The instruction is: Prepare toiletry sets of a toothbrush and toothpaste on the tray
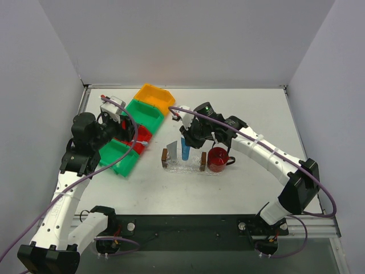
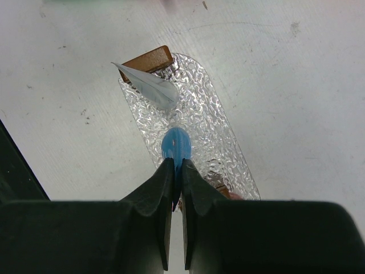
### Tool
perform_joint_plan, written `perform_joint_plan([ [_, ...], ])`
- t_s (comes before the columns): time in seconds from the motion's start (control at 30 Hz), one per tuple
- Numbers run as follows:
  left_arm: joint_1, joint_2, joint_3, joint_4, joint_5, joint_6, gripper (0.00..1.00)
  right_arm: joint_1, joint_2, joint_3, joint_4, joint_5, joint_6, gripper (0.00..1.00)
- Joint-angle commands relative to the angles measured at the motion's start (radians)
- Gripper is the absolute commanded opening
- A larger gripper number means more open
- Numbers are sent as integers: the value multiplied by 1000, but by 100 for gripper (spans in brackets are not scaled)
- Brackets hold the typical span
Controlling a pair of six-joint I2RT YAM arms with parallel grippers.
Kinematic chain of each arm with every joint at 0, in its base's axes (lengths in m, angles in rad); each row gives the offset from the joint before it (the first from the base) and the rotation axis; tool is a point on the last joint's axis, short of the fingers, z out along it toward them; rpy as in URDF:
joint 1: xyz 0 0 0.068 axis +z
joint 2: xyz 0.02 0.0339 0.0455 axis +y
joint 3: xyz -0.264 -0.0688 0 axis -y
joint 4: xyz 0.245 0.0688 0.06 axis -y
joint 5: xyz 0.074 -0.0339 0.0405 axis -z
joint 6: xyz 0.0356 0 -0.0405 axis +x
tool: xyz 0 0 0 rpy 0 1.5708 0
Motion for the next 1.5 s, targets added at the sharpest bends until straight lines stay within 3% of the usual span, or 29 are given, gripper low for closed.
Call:
perform_joint_plan([
  [0.0,6,-3,-4,26,0,6,71,-2,17,0,40,-14,1,0],
  [1.47,8,-15,-15,23,-8,12,72,29,67,-78,126,24,-6,0],
])
